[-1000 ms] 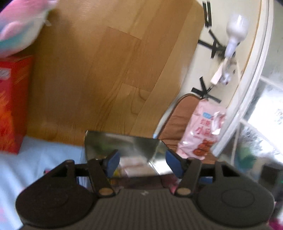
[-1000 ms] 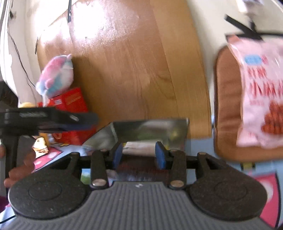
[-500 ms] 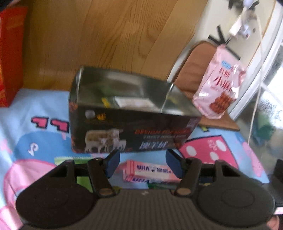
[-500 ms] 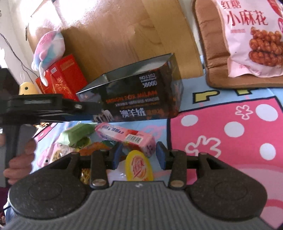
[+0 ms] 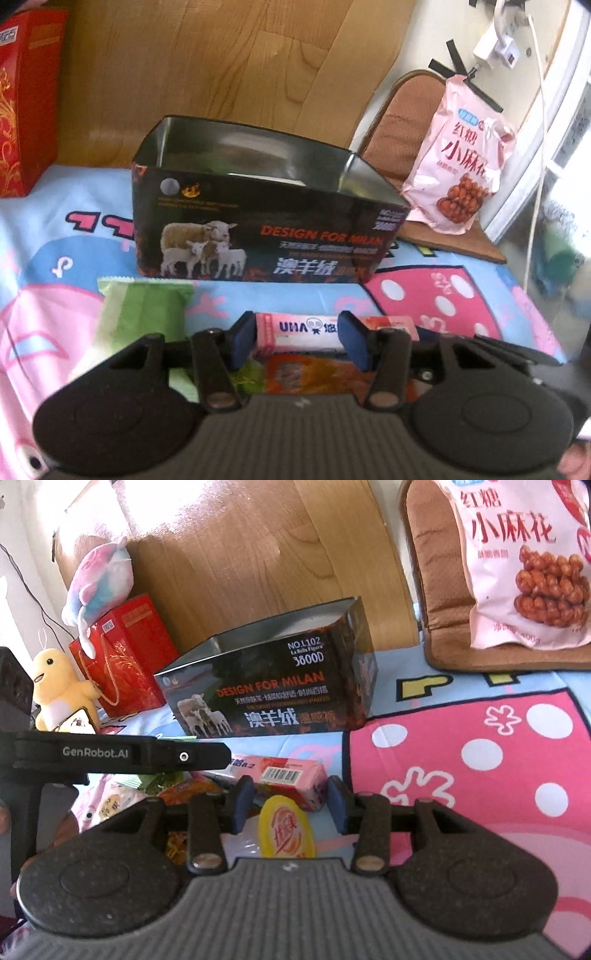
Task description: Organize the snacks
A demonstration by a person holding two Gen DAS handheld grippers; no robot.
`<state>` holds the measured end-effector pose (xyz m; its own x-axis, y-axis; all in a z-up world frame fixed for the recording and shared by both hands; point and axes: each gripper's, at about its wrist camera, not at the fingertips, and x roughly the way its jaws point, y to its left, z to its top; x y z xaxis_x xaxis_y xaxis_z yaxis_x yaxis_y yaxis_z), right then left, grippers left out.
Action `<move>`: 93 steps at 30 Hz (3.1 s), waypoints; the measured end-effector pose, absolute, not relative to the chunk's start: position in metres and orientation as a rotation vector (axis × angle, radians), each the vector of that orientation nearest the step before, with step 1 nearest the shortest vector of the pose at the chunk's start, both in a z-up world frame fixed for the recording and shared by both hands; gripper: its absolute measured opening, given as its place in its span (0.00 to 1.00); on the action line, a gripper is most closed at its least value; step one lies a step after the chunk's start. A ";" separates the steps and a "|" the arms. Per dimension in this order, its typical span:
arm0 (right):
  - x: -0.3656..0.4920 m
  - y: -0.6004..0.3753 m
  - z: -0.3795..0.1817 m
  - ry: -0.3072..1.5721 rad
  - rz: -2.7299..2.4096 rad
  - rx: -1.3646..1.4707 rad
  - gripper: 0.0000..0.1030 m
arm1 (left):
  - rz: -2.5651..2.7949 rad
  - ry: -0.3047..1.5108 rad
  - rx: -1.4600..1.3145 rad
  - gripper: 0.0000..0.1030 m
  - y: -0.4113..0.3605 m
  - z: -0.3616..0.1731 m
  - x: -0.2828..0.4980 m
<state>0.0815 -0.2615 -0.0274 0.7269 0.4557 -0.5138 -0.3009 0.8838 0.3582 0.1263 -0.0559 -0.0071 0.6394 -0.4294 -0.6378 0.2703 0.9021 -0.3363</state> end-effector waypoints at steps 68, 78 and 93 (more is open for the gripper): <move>0.079 -0.121 -0.011 0.579 0.608 0.097 0.57 | -0.465 0.732 -0.609 0.47 0.077 -0.038 0.122; 0.078 -0.120 -0.012 0.578 0.603 0.078 0.57 | -0.463 0.726 -0.579 0.47 0.074 -0.036 0.121; 0.071 -0.112 -0.010 0.538 0.575 -0.001 0.24 | -0.446 0.625 -0.529 0.40 0.076 -0.025 0.109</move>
